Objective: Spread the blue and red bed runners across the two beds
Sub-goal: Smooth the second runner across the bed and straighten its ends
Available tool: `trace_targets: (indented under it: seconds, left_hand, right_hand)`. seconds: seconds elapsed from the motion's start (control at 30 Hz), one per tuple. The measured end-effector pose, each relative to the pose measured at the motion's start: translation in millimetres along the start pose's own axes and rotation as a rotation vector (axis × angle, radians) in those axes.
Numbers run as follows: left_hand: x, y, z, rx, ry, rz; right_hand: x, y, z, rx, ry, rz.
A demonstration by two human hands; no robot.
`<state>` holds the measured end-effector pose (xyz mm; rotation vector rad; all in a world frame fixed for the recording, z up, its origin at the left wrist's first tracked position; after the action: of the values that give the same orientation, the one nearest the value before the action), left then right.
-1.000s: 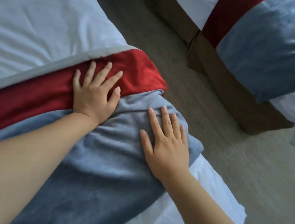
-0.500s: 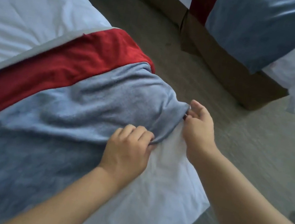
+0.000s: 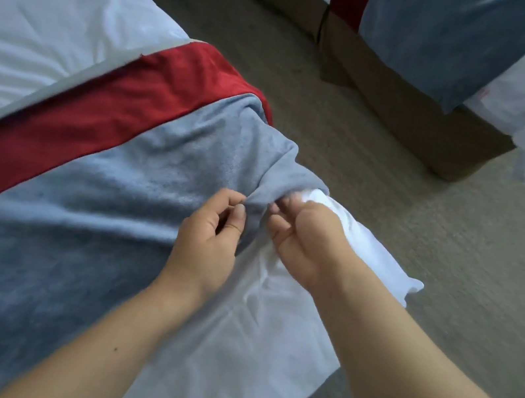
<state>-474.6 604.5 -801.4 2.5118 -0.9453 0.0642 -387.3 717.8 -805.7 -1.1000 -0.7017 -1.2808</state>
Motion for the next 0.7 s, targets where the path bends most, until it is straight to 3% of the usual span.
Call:
trace_targets:
  seconds: [0.07, 0.2, 0.27, 0.43, 0.53, 0.7]
  left_hand:
    - [0, 3, -1, 0.139, 0.102, 0.009]
    - [-1, 13, -4, 0.186, 0.139, 0.03]
    - [0, 16, -5, 0.072, 0.031, 0.043]
    - [25, 14, -9, -0.457, -0.574, 0.011]
    - [36, 9, 8, -0.598, -0.61, 0.004]
    - [44, 11, 12, -0.687, -0.723, -0.081]
  right_hand:
    - [7, 1, -7, 0.0, -0.046, 0.077]
    - [17, -8, -9, 0.335, 0.048, 0.108]
    - [22, -13, -12, 0.405, 0.06, 0.085]
    - [26, -13, -19, 0.481, 0.103, -0.098]
    - [29, 1, -22, 0.422, 0.115, -0.136]
    - [45, 22, -31, 0.105, 0.156, -0.18]
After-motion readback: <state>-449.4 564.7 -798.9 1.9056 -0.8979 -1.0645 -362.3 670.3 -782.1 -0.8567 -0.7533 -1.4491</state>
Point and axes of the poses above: each hand's wrist, its own x-axis away from the middle knuckle, its own y-axis out of the back of the hand, z = x × y, the point moved 2 cm from there along -x, towards the middle knuckle, and after that the axes turned 12 degrees about -z, right-handed, at the moved point
